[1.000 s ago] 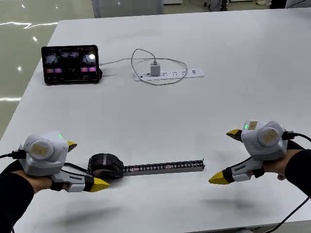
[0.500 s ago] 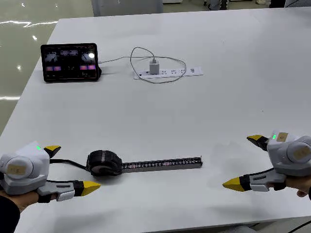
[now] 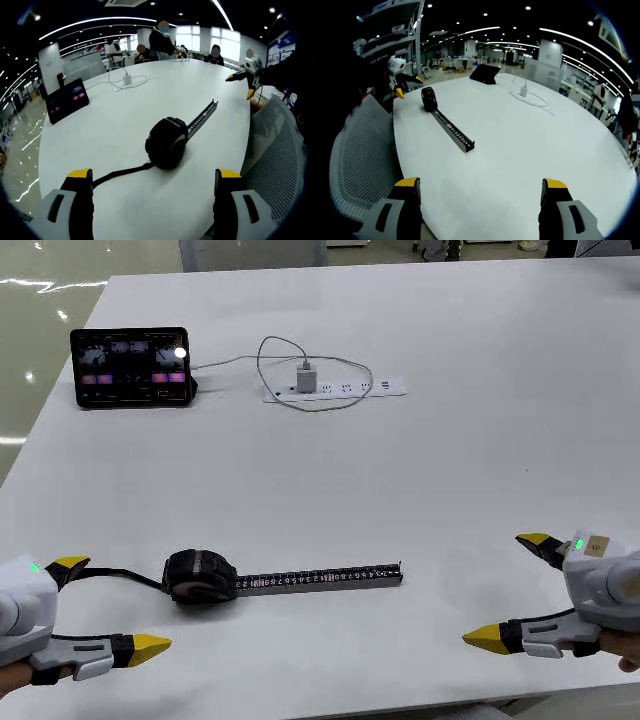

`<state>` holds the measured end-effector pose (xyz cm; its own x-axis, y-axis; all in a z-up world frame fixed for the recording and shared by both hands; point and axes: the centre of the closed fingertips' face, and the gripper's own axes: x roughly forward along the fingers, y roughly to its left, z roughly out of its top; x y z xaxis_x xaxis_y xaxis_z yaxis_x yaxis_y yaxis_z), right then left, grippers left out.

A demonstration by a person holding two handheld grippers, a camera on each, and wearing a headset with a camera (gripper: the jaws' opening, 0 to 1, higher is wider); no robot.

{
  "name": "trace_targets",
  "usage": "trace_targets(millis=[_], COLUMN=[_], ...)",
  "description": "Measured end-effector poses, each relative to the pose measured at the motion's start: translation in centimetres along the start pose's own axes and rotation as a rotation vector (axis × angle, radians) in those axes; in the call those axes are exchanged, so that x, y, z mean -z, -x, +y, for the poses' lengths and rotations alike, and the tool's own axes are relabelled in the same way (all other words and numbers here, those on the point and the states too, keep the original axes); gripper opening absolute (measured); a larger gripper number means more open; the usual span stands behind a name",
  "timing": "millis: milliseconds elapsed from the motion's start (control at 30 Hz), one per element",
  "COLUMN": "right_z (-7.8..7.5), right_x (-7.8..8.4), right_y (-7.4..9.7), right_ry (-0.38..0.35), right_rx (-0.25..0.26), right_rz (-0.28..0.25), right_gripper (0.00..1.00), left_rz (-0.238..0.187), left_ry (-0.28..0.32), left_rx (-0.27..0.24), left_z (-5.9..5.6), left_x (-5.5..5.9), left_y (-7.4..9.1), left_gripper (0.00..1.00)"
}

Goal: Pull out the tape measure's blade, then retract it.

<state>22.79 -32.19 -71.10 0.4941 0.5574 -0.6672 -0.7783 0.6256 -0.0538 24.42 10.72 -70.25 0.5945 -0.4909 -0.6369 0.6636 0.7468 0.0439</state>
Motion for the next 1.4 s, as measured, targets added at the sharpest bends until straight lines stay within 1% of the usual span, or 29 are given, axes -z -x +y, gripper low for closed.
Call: trace_targets(millis=[133, 167, 267, 367, 500, 600, 700, 800, 833, 900, 967, 1000, 1033, 1100, 1133, 1167, 1267, 1333, 1400], right_z=[0.3, 0.4, 0.7, 0.9, 0.7, 0.6, 0.5, 0.3, 0.1, 0.0, 0.0, -0.1, -0.2, -0.2, -0.3, -0.4, -0.7, -0.8, -1.0], right_x=[0.4, 0.5, 0.6, 0.8, 1.2, 1.6, 1.9, 2.2, 2.3, 2.2, 2.4, 2.5, 2.6, 2.7, 2.7, 2.8, 2.7, 2.6, 2.1], right_y=[0.1, 0.1, 0.3, 0.6, 1.4, 1.8, 2.0, 2.0, 2.0, 1.8, 1.7, 1.5, 1.4, 1.3, 1.2, 1.1, 0.9, 0.8, 0.8], right_ry=[-0.007, -0.010, -0.016, -0.018, -0.027, -0.036, -0.038, -0.037, -0.034, -0.033, -0.042, -0.037, -0.034, -0.031, -0.030, -0.031, -0.014, -0.009, -0.014], right_rx=[0.001, 0.004, 0.007, 0.010, 0.023, 0.027, 0.031, 0.032, 0.034, 0.037, 0.029, 0.033, 0.032, 0.028, 0.026, 0.025, 0.030, 0.027, 0.026], right_rz=[0.007, 0.009, 0.008, 0.010, 0.015, 0.020, 0.025, 0.028, 0.028, 0.028, 0.044, 0.054, 0.058, 0.073, 0.074, 0.075, 0.089, 0.096, 0.092], right_gripper=[0.99, 0.99, 0.99, 0.99, 0.99, 0.99, 0.99, 0.99, 0.99, 0.99, 0.99, 0.99, 0.99, 0.99, 0.99, 0.99, 0.99, 0.99, 0.99], left_rz=[-0.014, -0.015, -0.003, 0.006, 0.006, -0.008, -0.001, -0.002, 0.003, 0.005, 0.004, 0.011, 0.028, 0.016, 0.009, 0.004, 0.003, -0.022, -0.024], left_ry=[0.001, 0.005, 0.002, 0.005, 0.009, 0.008, 0.006, 0.009, 0.017, 0.003, -0.009, -0.002, 0.011, 0.006, 0.022, 0.037, 0.040, 0.071, 0.078], left_rx=[-0.016, -0.018, -0.019, -0.017, -0.024, -0.021, -0.016, -0.019, -0.010, -0.010, -0.013, -0.016, -0.021, -0.033, -0.042, -0.038, -0.038, -0.029, -0.033], left_z=[0.2, 0.2, -0.1, -0.3, -0.3, -0.5, -0.7, -0.7, -0.9, -1.0, -0.9, -0.8, -0.8, -0.6, -0.5, -0.6, -1.1, -1.5, -1.7], left_x=[0.2, 0.4, 1.1, 1.4, 1.4, 1.1, 1.1, 1.1, 1.1, 1.1, 1.0, 1.0, 1.2, 0.9, 0.8, 0.6, 0.2, -0.4, -0.8], left_y=[0.7, 0.8, 0.9, 1.0, 1.1, 1.0, 0.8, 0.8, 0.7, 0.7, 0.7, 0.6, 0.6, 0.6, 0.5, 0.4, 0.1, -0.2, -0.3], left_gripper=[0.99, 0.99, 0.99, 0.99, 0.99, 0.99, 0.99, 0.99, 0.99, 0.99, 0.99, 0.99, 0.99, 0.99, 0.99, 0.99, 0.99, 0.99, 0.99])
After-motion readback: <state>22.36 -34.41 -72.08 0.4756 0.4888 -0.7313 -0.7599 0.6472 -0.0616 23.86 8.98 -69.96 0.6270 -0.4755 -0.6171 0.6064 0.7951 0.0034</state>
